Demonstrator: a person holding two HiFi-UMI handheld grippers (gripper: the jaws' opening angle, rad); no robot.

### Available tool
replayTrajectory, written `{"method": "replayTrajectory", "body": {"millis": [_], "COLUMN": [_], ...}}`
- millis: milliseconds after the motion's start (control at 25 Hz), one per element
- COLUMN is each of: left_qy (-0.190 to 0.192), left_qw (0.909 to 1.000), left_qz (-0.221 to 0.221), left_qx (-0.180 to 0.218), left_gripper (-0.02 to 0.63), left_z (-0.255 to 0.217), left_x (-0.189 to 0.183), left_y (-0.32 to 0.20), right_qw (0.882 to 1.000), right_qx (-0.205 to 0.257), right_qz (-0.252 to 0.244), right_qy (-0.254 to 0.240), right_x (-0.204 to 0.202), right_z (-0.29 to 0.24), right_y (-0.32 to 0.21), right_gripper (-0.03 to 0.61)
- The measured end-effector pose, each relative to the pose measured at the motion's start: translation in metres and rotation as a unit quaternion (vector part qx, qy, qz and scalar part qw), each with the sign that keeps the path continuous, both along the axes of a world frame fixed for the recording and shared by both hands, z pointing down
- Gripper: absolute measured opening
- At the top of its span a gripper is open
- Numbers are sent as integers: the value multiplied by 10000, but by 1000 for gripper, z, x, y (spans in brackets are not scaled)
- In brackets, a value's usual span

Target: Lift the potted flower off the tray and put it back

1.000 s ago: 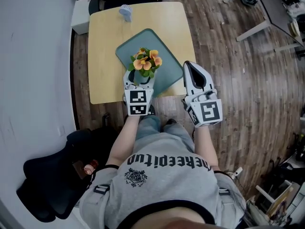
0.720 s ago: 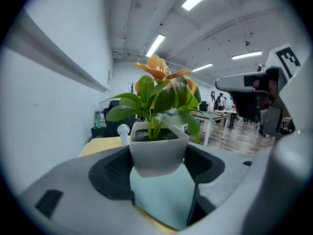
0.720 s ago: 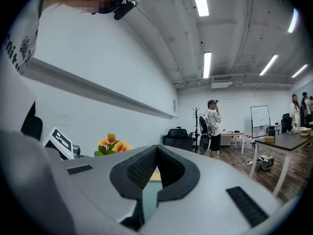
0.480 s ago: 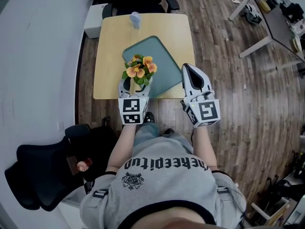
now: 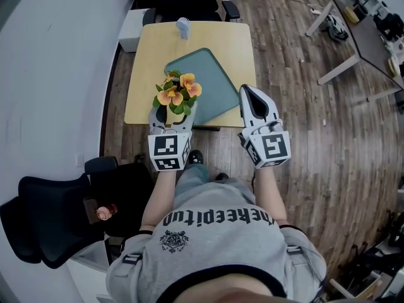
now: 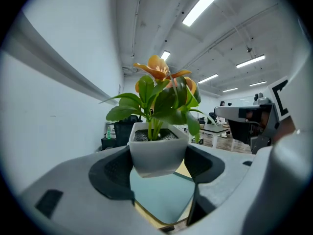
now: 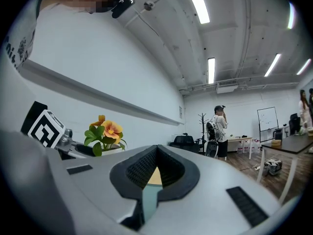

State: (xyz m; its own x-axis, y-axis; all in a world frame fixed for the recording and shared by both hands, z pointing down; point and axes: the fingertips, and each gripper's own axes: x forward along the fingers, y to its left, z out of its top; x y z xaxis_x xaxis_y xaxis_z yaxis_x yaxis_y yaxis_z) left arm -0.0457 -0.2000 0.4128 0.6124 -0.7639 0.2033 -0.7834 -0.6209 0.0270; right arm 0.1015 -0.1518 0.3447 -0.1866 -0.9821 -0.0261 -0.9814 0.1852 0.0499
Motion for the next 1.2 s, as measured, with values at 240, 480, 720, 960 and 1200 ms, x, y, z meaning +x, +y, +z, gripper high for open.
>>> {"method": "replayTrajectory", "body": {"millis": [240, 480, 720, 960, 1200], "left_qy": [144, 274, 351, 404, 391], "left_qw": [9996, 9989, 9983, 9982, 9982], "left_qz": [-101, -183, -241, -203, -53], "left_qx": [200, 347, 396, 406, 443], "left_gripper": [336, 336, 336, 336, 336], "left_z": [-23, -40, -50, -52, -53], "left_x": [-9, -14, -15, -11, -4], "left_y": [23, 47, 55, 55, 36], "right_qw": [9999, 9998, 9995, 9995, 9995], "right_qx": [84, 174, 209, 246, 287], "right_qz": [-60, -131, -217, -176, -88], "right_qy": [25, 24, 30, 11, -2], "right_x": [-1, 0, 1, 4, 6], "right_z": [-6, -9, -12, -15, -16], "right_y": [22, 45, 52, 60, 54], "right_gripper": [2, 2, 2, 2, 2]}}
